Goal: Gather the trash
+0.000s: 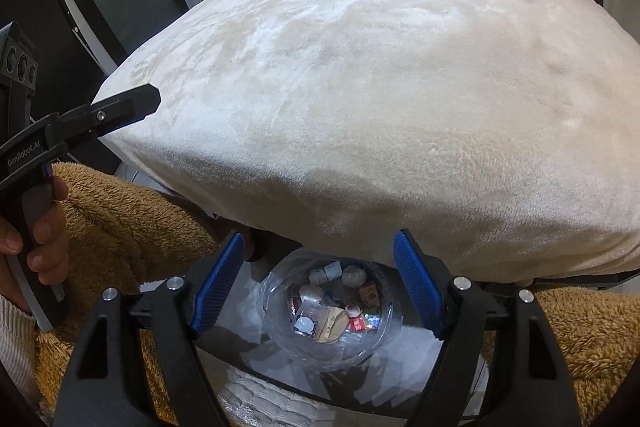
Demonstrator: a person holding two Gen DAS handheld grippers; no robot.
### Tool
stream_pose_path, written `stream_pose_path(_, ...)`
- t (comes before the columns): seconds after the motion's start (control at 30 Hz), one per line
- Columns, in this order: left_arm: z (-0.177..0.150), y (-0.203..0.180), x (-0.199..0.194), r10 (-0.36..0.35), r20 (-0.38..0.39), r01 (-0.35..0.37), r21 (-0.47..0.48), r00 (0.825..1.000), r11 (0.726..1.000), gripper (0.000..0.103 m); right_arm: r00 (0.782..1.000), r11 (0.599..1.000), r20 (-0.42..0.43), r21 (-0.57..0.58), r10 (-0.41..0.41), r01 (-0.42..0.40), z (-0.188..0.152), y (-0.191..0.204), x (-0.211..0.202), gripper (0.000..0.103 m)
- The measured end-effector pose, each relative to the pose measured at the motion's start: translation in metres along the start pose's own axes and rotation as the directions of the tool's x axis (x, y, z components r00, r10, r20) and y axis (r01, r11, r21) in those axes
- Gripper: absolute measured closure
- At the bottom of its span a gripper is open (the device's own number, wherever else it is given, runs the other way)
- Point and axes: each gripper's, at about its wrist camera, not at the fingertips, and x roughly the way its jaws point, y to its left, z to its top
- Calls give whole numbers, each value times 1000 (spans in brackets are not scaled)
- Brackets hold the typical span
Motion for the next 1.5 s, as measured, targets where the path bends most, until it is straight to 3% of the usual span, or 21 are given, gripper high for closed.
stream_pose_path(0.3,3,-14,1,-14,14,13,34,1000,999,31,983,997,172,58,-58,49,19,-23,-33,27)
stream_pose_path(0.57,7,-31,-10,-20,98,11,92,995,996,31,938,992,321,48,-129,119,30,-32,-63,26)
stream_pose_path(0.67,8,-36,-14,-27,128,12,114,991,993,31,924,990,357,42,-138,131,30,-30,-69,21)
stream_pose_path(0.8,8,-38,-21,-24,176,2,127,984,992,13,901,983,398,11,-173,185,27,-23,-74,9)
stream_pose_path(0.87,8,-37,-23,-13,201,-12,123,979,992,6,896,980,407,-9,-178,198,25,-19,-75,5)
stream_pose_path(1.1,11,-36,-21,22,209,-49,127,978,991,6,884,972,424,-29,-200,234,24,-13,-74,5)
stream_pose_path(1.5,10,-37,-21,30,220,-61,134,975,989,6,883,968,417,-29,-215,249,27,-13,-72,5)
